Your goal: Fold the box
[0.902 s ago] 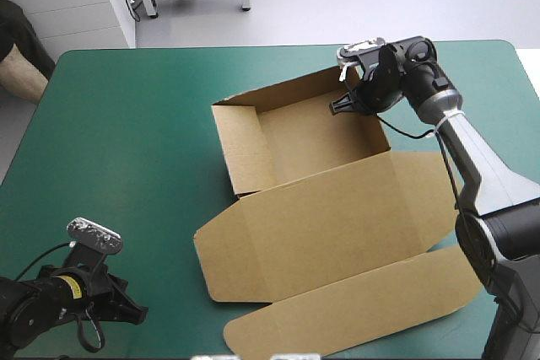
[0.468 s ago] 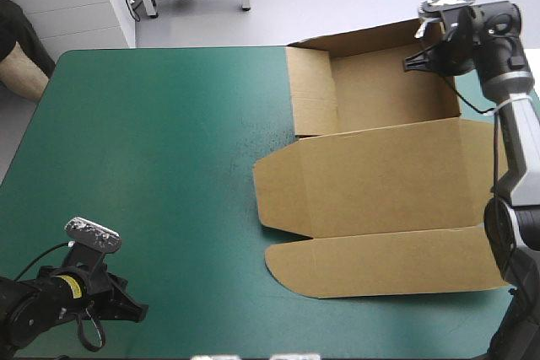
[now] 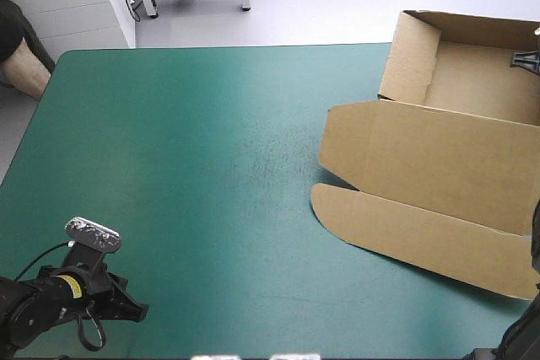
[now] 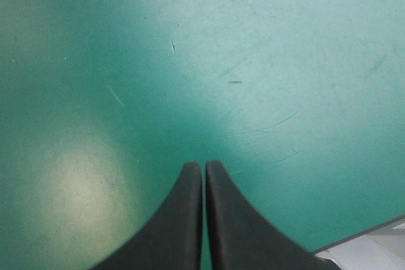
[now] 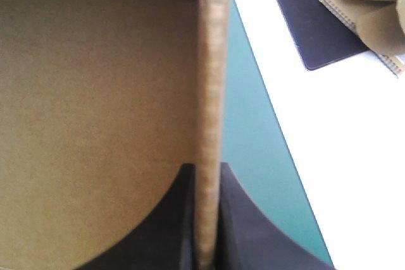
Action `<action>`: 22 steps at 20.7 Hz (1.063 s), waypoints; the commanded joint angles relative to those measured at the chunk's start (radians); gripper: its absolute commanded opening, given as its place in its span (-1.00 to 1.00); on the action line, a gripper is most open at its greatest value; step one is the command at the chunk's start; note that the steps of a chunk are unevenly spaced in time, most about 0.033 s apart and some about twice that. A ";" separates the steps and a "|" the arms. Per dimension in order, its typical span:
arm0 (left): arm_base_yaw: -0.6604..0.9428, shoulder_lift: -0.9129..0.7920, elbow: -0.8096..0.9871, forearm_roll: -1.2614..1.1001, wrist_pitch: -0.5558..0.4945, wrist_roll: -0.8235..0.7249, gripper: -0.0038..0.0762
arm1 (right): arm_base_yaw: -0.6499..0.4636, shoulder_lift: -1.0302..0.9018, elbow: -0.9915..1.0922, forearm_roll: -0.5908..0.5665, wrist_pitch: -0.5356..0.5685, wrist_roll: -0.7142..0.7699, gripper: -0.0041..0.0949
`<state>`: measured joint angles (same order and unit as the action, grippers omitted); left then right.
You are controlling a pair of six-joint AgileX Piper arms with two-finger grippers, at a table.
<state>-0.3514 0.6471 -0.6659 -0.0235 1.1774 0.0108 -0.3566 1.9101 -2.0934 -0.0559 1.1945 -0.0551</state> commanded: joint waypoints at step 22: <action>0.000 0.002 -0.023 -0.055 -0.030 -0.011 -0.92 | -0.169 0.001 -0.033 0.149 -0.007 -0.156 0.29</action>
<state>-0.3514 0.6471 -0.6659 -0.0644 1.1781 0.0108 -0.5193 2.0146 -2.0934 0.0564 1.2019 -0.1802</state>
